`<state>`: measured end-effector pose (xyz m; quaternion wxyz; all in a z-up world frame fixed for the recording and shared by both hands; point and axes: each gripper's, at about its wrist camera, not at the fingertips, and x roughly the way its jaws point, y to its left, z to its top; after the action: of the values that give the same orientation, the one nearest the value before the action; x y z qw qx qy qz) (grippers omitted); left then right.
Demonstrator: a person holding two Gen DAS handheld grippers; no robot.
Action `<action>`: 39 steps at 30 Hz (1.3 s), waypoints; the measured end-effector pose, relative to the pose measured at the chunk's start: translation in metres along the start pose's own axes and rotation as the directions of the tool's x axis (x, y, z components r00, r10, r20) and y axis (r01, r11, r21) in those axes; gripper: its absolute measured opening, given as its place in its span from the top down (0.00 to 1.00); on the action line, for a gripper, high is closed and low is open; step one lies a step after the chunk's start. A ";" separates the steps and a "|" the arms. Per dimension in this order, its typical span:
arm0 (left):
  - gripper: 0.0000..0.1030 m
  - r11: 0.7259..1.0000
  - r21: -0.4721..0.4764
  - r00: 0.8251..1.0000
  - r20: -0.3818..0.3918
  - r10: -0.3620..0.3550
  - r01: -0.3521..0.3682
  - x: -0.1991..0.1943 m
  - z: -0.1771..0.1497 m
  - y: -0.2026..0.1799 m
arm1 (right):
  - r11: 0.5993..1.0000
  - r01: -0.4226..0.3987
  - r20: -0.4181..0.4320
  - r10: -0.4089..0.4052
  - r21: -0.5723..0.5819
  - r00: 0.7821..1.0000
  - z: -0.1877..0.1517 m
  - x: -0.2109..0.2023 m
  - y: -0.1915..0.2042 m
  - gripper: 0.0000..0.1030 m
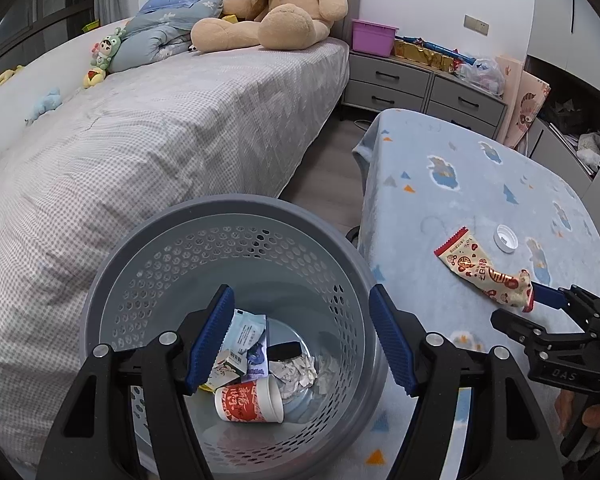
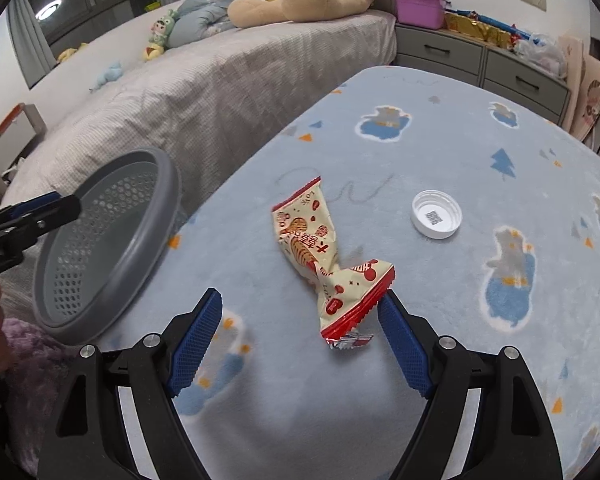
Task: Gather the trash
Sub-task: 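Grasp the crumpled red-white snack wrapper with the right gripper and lift it, then grasp the white bottle cap with the left gripper while the right gripper holds the wrapper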
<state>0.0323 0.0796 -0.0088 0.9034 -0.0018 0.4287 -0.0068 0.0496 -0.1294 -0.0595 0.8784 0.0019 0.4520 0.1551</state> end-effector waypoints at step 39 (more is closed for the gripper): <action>0.35 0.988 0.111 0.994 0.002 -0.105 0.104 0.001 0.009 -0.071 | 0.968 -0.025 0.134 -0.009 0.248 0.991 0.003 -0.064 -0.068 0.80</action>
<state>0.0387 0.0086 -0.0034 0.9022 0.0261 0.4233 -0.0779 0.0357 -0.2110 -0.0169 0.8990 0.1247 0.4077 0.1002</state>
